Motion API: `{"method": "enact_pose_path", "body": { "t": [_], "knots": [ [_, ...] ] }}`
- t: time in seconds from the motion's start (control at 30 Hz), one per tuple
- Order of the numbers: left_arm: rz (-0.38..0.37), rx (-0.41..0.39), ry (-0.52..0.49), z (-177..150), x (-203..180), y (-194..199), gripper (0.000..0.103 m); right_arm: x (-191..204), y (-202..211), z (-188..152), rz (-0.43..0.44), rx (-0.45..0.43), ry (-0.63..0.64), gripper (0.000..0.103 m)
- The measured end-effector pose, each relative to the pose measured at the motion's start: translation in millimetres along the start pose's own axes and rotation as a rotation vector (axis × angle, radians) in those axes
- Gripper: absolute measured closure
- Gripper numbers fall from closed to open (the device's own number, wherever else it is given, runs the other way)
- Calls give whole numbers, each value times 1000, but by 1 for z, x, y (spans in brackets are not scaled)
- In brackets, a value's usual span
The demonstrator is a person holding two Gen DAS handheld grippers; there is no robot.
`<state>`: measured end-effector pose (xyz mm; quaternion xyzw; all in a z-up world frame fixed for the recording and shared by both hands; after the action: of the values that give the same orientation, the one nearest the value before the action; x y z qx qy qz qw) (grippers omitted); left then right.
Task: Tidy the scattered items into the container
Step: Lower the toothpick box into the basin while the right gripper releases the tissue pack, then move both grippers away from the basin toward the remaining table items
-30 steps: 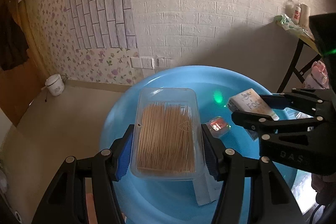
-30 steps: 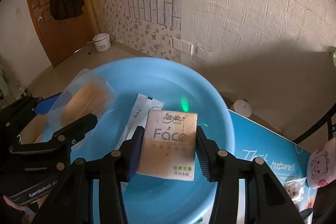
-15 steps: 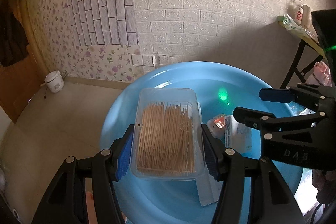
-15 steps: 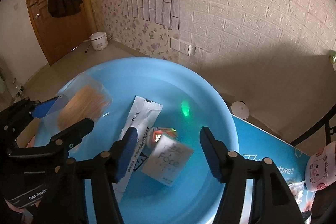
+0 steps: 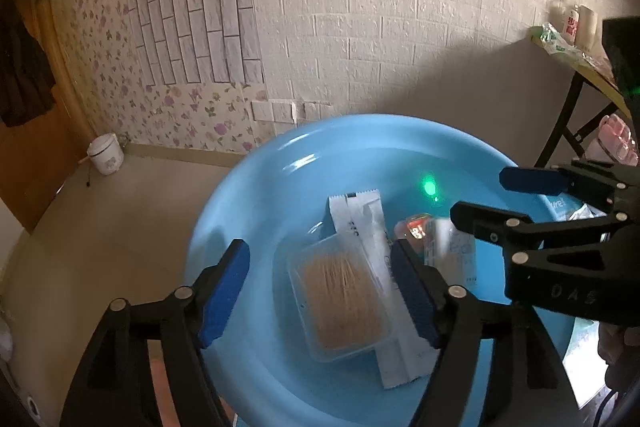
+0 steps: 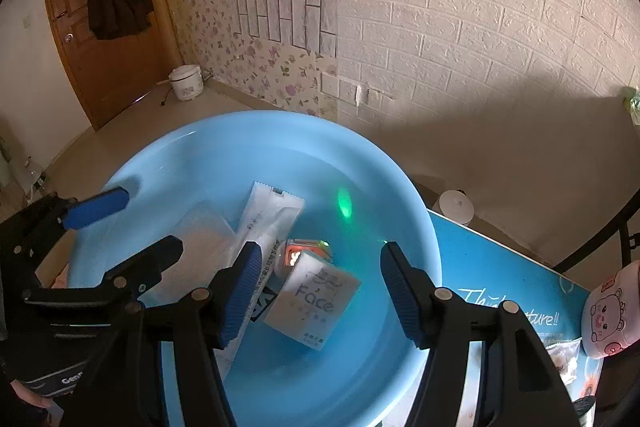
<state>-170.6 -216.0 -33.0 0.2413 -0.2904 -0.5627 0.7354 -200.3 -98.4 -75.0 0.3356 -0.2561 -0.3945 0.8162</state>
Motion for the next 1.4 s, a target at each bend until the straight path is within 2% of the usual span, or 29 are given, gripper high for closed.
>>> {"method": "enact_pose_path", "body": {
  "t": [0.63,1.0,1.17,1.4],
  "knots": [
    [-7,-8,-2,-4,-11,17,31,-3,24,-9,-5,-20,-27,40],
    [-18,-3,43,-14,-23,33,28,-17,61,-39,-10,-40,-93,40],
    [-28,-7,70,-17,-34,45,22,-30,79,-53,-19,-46,-122,40],
    [-35,12,64,-29,-53,62,18,-34,95,-80,-9,-21,-126,39]
  ]
}}
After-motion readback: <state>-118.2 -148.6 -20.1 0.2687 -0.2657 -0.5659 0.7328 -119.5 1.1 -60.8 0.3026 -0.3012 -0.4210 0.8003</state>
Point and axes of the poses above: each gripper's, at about its wrist camera, not at the fingertips, and y roughly against the way its jaws point, x to its left, z to its top, the point moved 7 cm from there along -y, roughly the way its jaws point, and after that the axes turned 10 degrees about z, right-handed, at the moved point
